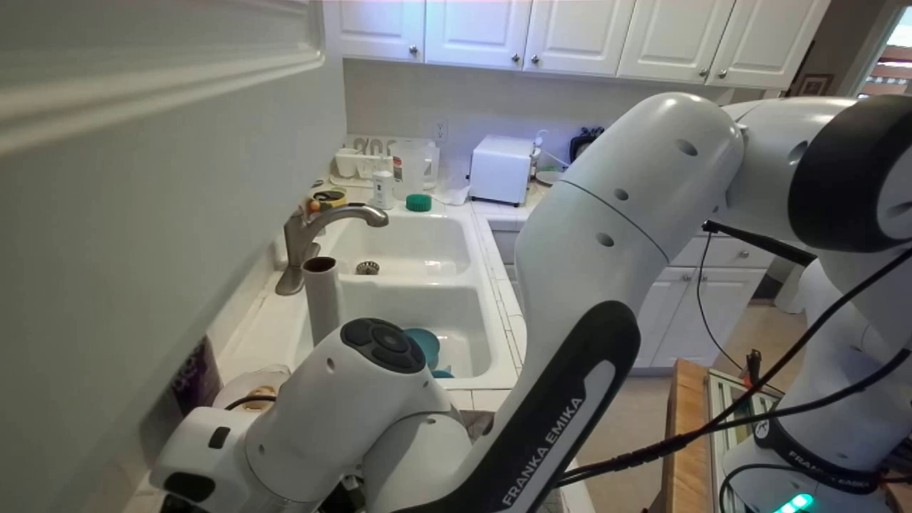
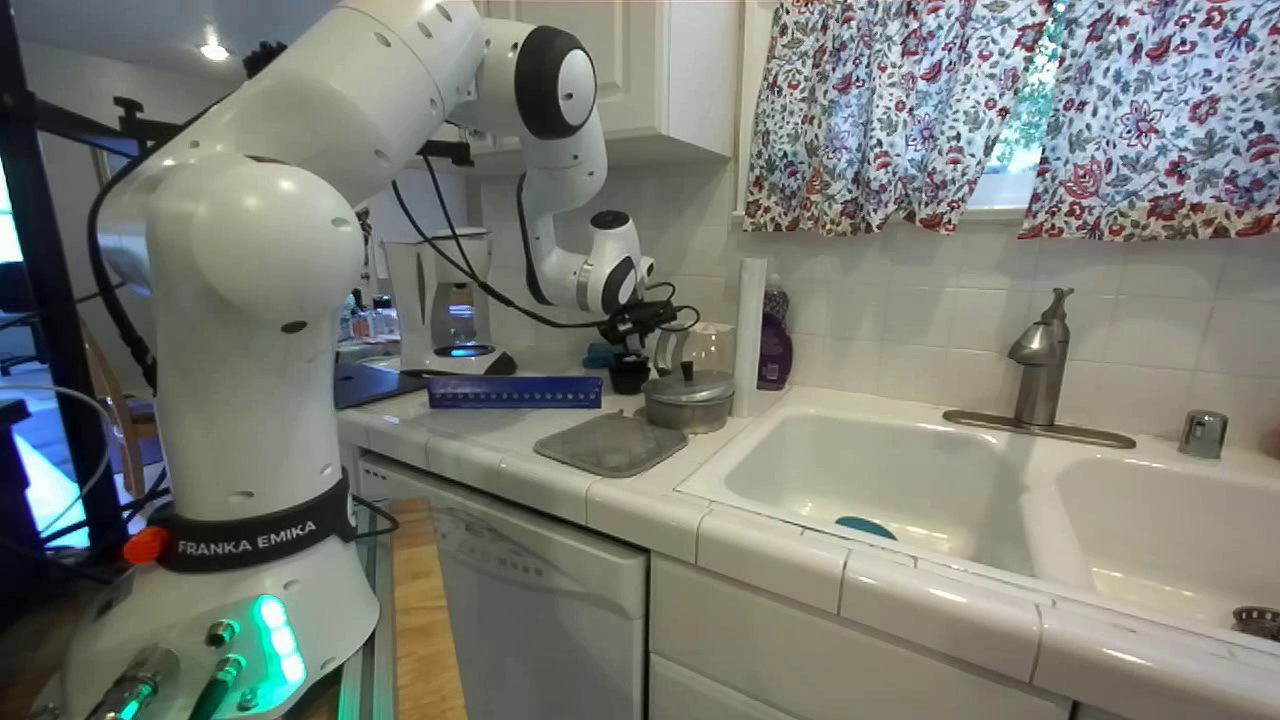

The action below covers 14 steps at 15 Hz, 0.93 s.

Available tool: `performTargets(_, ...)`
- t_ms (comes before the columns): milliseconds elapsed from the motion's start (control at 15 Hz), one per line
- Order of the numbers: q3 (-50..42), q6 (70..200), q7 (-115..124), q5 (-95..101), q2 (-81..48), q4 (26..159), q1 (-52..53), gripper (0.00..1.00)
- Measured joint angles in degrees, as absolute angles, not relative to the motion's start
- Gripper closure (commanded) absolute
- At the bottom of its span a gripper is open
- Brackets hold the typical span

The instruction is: Move the black cup forward

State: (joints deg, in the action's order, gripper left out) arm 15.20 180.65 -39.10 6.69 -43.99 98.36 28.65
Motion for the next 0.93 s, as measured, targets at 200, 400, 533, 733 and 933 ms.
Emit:
performTargets(200,14.6,180.3,-35.5,10.2,-44.0,98.4,28.7,0.49)
performTargets(400,13.7,180.2,-32.3,12.8,-44.0,98.4,28.8,0.45)
performTargets(533,13.1,180.0,-30.3,14.2,-44.0,98.4,28.9,0.45)
performTargets(733,12.8,179.4,-28.0,15.4,-44.0,98.4,29.0,0.65)
performTargets(933,12.9,178.7,-26.6,15.5,-44.0,98.4,29.0,0.81)
